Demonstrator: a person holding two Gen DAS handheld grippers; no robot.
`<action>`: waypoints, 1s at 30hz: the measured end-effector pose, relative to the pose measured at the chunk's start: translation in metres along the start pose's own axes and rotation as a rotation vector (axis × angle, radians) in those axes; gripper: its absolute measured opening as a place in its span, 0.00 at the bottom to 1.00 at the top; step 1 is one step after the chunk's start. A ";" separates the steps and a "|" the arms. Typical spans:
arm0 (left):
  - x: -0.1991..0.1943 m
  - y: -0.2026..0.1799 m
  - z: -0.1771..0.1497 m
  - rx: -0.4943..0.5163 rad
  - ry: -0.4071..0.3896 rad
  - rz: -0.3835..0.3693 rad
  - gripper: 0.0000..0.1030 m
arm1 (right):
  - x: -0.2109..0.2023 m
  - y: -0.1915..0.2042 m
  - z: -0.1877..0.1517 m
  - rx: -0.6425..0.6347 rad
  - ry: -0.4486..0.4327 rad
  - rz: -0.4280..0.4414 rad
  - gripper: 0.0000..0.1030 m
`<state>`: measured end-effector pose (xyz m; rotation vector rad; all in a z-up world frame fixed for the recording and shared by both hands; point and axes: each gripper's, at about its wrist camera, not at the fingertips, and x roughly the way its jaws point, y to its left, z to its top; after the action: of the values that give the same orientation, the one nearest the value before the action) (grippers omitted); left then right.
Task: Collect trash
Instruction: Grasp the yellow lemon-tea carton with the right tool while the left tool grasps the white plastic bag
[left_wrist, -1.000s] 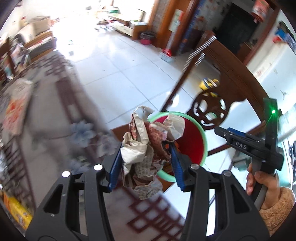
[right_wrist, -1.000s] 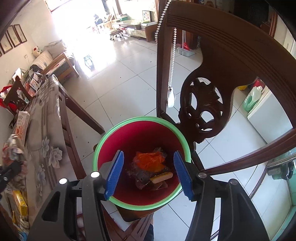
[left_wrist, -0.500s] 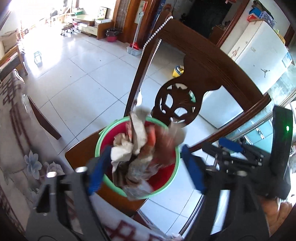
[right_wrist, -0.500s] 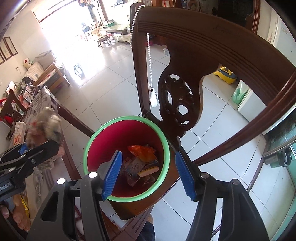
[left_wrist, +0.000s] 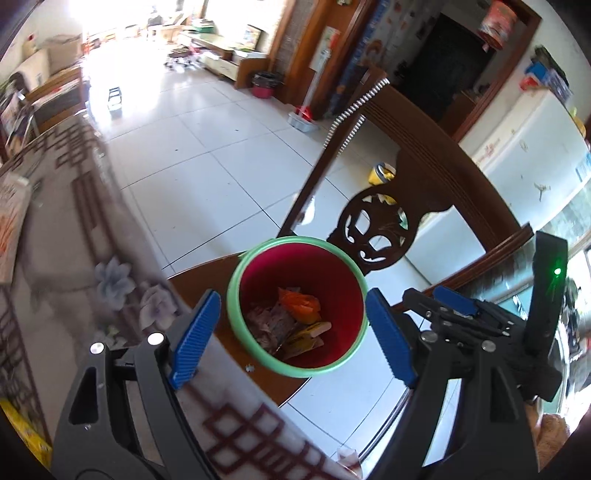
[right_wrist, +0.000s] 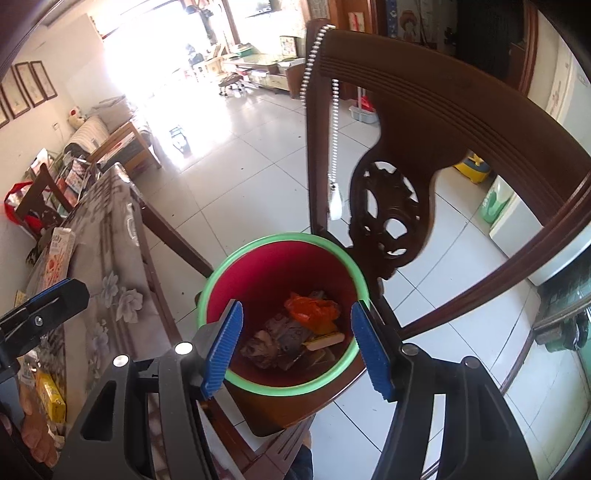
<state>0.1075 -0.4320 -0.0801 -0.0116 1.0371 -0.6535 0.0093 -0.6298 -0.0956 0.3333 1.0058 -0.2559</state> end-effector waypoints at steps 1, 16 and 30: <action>-0.003 0.002 -0.001 -0.008 -0.005 0.003 0.76 | 0.000 0.005 0.000 -0.011 0.001 0.007 0.58; -0.085 0.065 -0.047 -0.130 -0.116 0.135 0.76 | -0.005 0.098 -0.011 -0.191 0.008 0.102 0.63; -0.158 0.197 -0.127 -0.434 -0.145 0.321 0.78 | -0.002 0.198 -0.045 -0.353 0.062 0.170 0.64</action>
<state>0.0503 -0.1554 -0.0819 -0.2620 0.9958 -0.1268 0.0439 -0.4301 -0.0855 0.1043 1.0551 0.0876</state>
